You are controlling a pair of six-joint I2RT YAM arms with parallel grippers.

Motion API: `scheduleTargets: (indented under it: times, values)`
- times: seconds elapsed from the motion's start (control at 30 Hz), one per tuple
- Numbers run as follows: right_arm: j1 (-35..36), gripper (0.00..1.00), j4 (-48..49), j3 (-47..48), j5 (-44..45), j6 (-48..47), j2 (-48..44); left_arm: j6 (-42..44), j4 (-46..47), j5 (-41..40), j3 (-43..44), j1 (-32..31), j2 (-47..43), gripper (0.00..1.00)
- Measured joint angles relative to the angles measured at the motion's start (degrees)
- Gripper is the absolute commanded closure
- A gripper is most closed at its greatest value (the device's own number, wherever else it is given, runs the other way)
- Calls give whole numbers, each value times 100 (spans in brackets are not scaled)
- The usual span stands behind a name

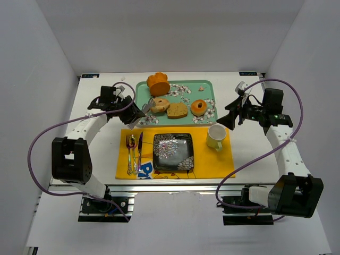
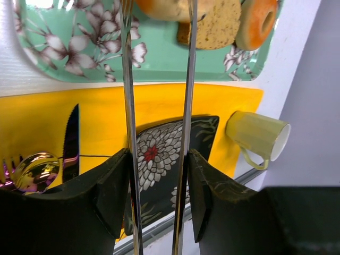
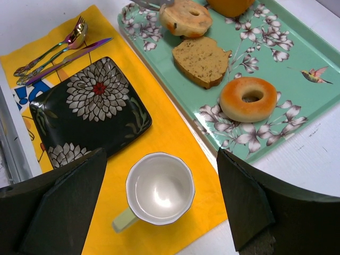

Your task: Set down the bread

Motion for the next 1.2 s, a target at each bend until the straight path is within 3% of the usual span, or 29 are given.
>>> scheduleTargets:
  times: [0.47,0.77,1.03,1.2]
  values:
    - [0,11,-4,-4,0,-4,-2,-299,313,330,-304,0,129,47]
    - [0,11,-7,-4,0,-4,-9,-378,374,518,-365,0,280,83]
    - [0,11,-9,-7,0,-9,-109,-400,369,531,-365,11,76,98]
    - [0,11,-15,-7,0,-13,-109,-431,306,610,-365,46,-369,100]
